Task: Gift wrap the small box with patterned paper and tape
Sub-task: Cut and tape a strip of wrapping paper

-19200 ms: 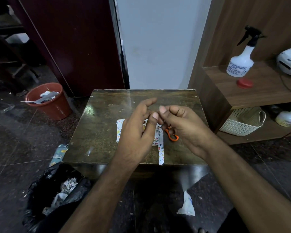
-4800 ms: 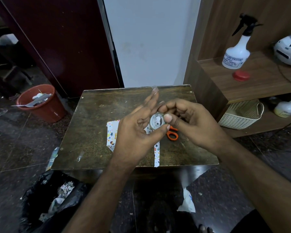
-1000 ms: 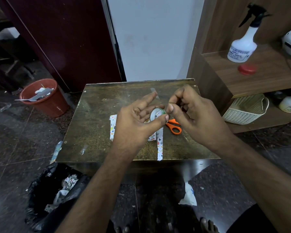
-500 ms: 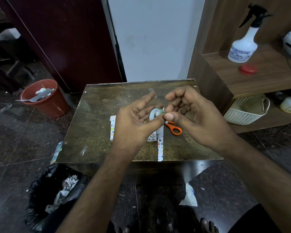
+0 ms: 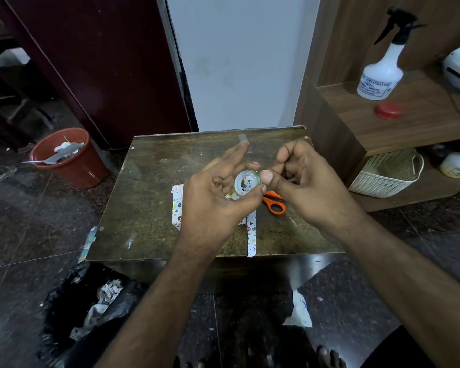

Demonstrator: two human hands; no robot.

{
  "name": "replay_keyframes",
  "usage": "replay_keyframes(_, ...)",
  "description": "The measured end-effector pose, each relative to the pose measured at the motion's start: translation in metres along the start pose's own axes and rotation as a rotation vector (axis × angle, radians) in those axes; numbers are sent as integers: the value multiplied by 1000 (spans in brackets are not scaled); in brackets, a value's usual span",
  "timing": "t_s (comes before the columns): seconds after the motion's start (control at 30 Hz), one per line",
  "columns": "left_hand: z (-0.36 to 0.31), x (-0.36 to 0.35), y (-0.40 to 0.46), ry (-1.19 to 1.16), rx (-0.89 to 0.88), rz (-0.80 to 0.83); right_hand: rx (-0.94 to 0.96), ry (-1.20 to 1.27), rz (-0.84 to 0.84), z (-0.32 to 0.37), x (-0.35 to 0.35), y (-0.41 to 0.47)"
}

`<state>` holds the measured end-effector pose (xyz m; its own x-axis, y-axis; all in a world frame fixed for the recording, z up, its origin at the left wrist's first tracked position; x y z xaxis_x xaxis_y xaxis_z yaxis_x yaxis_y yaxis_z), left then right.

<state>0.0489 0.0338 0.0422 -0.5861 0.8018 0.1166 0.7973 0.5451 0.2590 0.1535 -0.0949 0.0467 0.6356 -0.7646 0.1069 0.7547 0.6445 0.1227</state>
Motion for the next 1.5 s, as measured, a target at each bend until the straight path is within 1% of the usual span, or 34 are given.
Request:
replay_keyframes(0.13, -2, -5, -1, -118, 46, 3, -92, -134, -89, -10, 8, -2)
replay_keyframes(0.17, -1, -7, -1, -139, 48, 6, -110, -102, -106, -10, 10, -2)
replay_keyframes(0.2, 0, -10, 0, -161, 49, 11, -139, -17, -105, -9, 11, -3)
replay_keyframes(0.27, 3, -16, 3, -200, 67, 23, -203, 156, -39, -7, 9, -5)
replay_keyframes(0.33, 7, -24, 5, -192, 80, 47, -221, 193, 23, -6, 7, -8)
replay_keyframes(0.37, 8, -27, 6, -174, 81, 56, -224, 200, 19, -6, 7, -9)
replay_keyframes(0.43, 13, -35, 8, -142, 82, 74, -235, 232, -41, -7, 13, -8)
replay_keyframes(0.5, 14, -42, 8, -97, 84, 98, -204, 190, -72, -11, 21, -4)
replay_keyframes(0.53, 14, -44, 8, -71, 83, 105, -171, 95, -80, -12, 26, -2)
replay_keyframes(0.57, 14, -45, 7, -49, 83, 105, -128, -60, -90, -16, 31, 0)
replay_keyframes(0.6, 14, -46, 7, -33, 83, 99, -86, -273, -86, -20, 36, 3)
replay_keyframes(0.67, 17, -46, 7, -28, 84, 81, -46, -682, -13, -29, 40, 8)
replay_keyframes(0.7, 18, -45, 7, -34, 92, 73, -46, -820, 37, -35, 38, 9)
replay_keyframes(0.8, 17, -42, 7, -25, 105, 47, -95, -1070, 156, -41, 28, 11)
replay_keyframes(0.87, 14, -39, 7, -7, 111, 21, -75, -1114, 156, -38, 24, 13)
replay_keyframes(0.93, 11, -34, 6, 12, 114, 8, -8, -1091, 106, -33, 23, 14)
replay_keyframes(0.97, 11, -31, 6, 28, 118, 3, 58, -1034, 61, -28, 23, 14)
replay_keyframes(1.0, 10, -28, 5, 45, 122, 1, 119, -938, 4, -23, 22, 13)
replay_keyframes(1.03, 10, -25, 4, 65, 124, -1, 162, -785, -52, -17, 22, 11)
replay_keyframes(1.1, 8, -18, 2, 107, 124, -4, 123, -464, -92, -9, 17, 8)
replay_keyframes(1.13, 8, -14, 1, 121, 125, -2, 87, -371, -86, -8, 13, 8)
replay_keyframes(1.27, 4, 3, -4, 163, 132, 4, 45, -257, -22, -9, -4, 11)
replay_keyframes(1.4, -2, 22, -9, 167, 103, 5, 33, -106, 20, -8, -20, 14)
replay_keyframes(1.5, -3, 35, -12, 168, 99, -2, 33, -83, 100, -8, -32, 15)
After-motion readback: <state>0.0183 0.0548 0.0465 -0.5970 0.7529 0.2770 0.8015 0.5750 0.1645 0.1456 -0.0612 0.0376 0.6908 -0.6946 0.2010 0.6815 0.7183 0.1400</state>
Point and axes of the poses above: each hand's wrist, its own y-axis towards the middle knuckle, its own x-axis out of the back of the hand, z = x × y, the point moved 4 cm from there along y, towards the middle knuckle, and after that the axes turned 4 degrees about y, right-handed, at the moved point
